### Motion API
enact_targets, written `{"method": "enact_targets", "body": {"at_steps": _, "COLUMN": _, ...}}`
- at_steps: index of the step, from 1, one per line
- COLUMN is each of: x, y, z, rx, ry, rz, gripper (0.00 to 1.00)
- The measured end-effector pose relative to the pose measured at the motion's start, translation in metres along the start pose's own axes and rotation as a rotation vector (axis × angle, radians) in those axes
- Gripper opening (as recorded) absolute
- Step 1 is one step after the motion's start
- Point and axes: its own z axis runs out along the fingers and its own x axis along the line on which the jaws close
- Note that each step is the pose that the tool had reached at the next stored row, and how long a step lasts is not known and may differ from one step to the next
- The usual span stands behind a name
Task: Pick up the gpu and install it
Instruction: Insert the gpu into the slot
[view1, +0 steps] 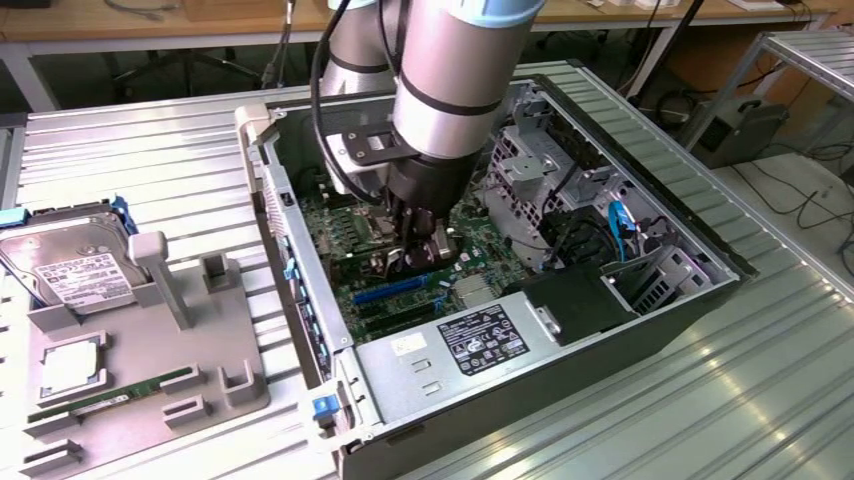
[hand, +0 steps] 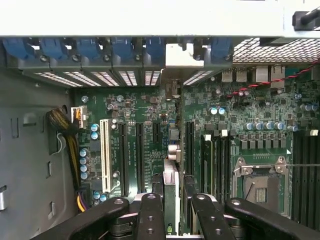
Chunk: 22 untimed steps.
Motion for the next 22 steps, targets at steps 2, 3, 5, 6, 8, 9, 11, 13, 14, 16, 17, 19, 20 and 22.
{"method": "enact_targets", "body": {"at_steps": 2, "x": 0.0, "y": 0.0004, "z": 0.0015, "rx": 0.0, "ry": 0.0, "rz": 0.0, "gripper": 0.26}}
{"method": "enact_targets", "body": {"at_steps": 3, "x": 0.0, "y": 0.0007, "z": 0.0023, "rx": -0.0001, "ry": 0.0002, "rz": 0.0, "gripper": 0.26}}
{"method": "enact_targets", "body": {"at_steps": 5, "x": -0.001, "y": 0.0016, "z": 0.0043, "rx": -0.0001, "ry": 0.0, "rz": 0.0, "gripper": 0.26}}
{"method": "enact_targets", "body": {"at_steps": 6, "x": -0.001, "y": 0.0019, "z": 0.0052, "rx": -0.0001, "ry": 0.0001, "rz": 0.0, "gripper": 0.26}}
{"method": "enact_targets", "body": {"at_steps": 8, "x": -0.002, "y": 0.002, "z": 0.0073, "rx": 0.0, "ry": 0.0, "rz": 0.0, "gripper": 0.26}}
{"method": "enact_targets", "body": {"at_steps": 9, "x": -0.002, "y": 0.002, "z": 0.0084, "rx": 0.0, "ry": 0.0, "rz": 0.0, "gripper": 0.26}}
{"method": "enact_targets", "body": {"at_steps": 11, "x": -0.003, "y": 0.002, "z": 0.0112, "rx": 0.0, "ry": 0.0, "rz": 0.0, "gripper": 0.26}}
{"method": "enact_targets", "body": {"at_steps": 13, "x": -0.004, "y": 0.0019, "z": 0.0157, "rx": -0.0002, "ry": 0.0001, "rz": -0.001, "gripper": 0.26}}
{"method": "enact_targets", "body": {"at_steps": 14, "x": -0.004, "y": 0.0019, "z": 0.0163, "rx": -0.0005, "ry": 0.0003, "rz": -0.001, "gripper": 0.26}}
{"method": "enact_targets", "body": {"at_steps": 16, "x": -0.005, "y": 0.0019, "z": 0.0178, "rx": -0.0019, "ry": 0.0, "rz": -0.002, "gripper": 0.26}}
{"method": "enact_targets", "body": {"at_steps": 17, "x": -0.005, "y": 0.0019, "z": 0.0183, "rx": -0.0036, "ry": 0.0, "rz": -0.003, "gripper": 0.26}}
{"method": "enact_targets", "body": {"at_steps": 19, "x": -0.006, "y": 0.0019, "z": 0.0193, "rx": -0.0079, "ry": 0.0003, "rz": -0.003, "gripper": 0.26}}
{"method": "enact_targets", "body": {"at_steps": 20, "x": -0.006, "y": 0.0019, "z": 0.0201, "rx": -0.0122, "ry": 0.0004, "rz": -0.004, "gripper": 0.26}}
{"method": "enact_targets", "body": {"at_steps": 22, "x": -0.006, "y": 0.0019, "z": 0.0211, "rx": -0.0175, "ry": 0.0004, "rz": -0.005, "gripper": 0.26}}
